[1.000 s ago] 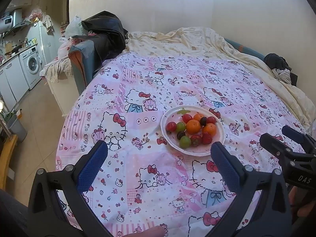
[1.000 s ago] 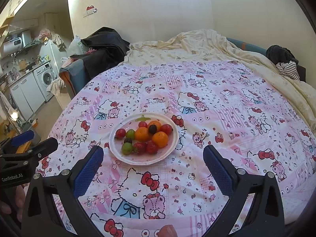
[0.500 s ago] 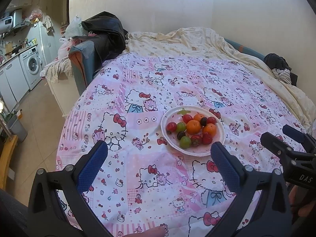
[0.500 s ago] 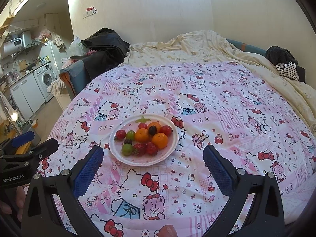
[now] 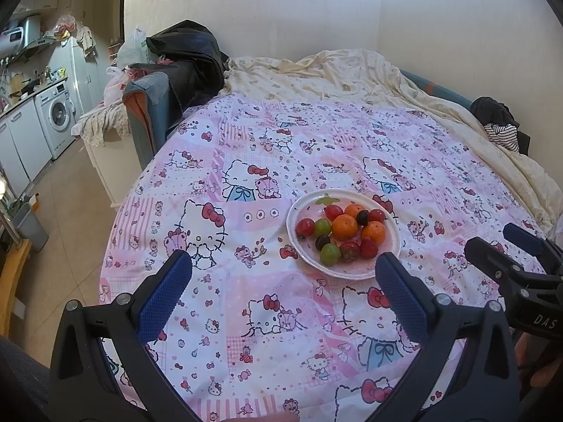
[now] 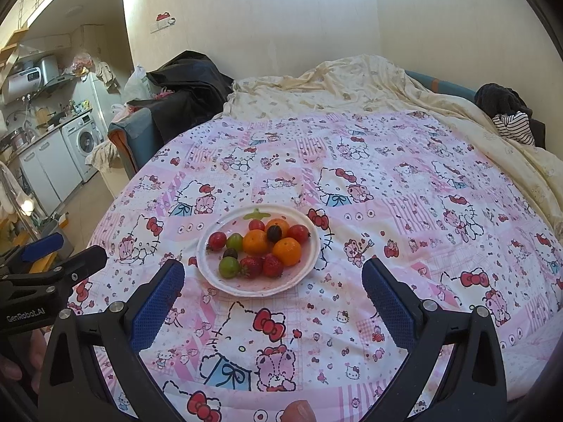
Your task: Organize fruits
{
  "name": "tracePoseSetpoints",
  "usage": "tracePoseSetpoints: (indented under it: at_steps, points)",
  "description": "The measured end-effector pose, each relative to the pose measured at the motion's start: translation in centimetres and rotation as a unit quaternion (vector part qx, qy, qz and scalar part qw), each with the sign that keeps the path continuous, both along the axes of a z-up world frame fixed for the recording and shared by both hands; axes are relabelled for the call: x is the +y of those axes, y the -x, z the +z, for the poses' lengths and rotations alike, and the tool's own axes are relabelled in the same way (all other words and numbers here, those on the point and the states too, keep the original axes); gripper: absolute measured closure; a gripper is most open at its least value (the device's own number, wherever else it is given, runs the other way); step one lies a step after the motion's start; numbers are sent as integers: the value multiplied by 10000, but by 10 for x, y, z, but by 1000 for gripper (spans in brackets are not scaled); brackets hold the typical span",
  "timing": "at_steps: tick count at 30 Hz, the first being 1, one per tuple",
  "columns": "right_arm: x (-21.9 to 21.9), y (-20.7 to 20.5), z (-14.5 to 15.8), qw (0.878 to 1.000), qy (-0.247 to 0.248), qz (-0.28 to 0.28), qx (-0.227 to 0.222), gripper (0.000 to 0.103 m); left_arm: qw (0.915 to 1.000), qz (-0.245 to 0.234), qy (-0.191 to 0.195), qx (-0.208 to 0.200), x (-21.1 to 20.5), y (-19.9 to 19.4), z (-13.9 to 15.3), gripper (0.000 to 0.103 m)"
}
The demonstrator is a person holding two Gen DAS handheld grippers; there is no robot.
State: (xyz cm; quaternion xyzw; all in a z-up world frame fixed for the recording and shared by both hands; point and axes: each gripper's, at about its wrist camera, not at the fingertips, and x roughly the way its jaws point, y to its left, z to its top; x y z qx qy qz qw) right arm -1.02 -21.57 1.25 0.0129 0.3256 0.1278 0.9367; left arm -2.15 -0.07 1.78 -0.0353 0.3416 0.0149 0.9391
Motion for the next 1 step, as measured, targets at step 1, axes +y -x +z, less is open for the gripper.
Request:
tracePoseSetpoints:
  at_steps: [1]
  points:
    - [0, 0, 0, 10000, -11, 5, -5, 0, 10000, -1, 7, 1, 0, 0, 0, 0]
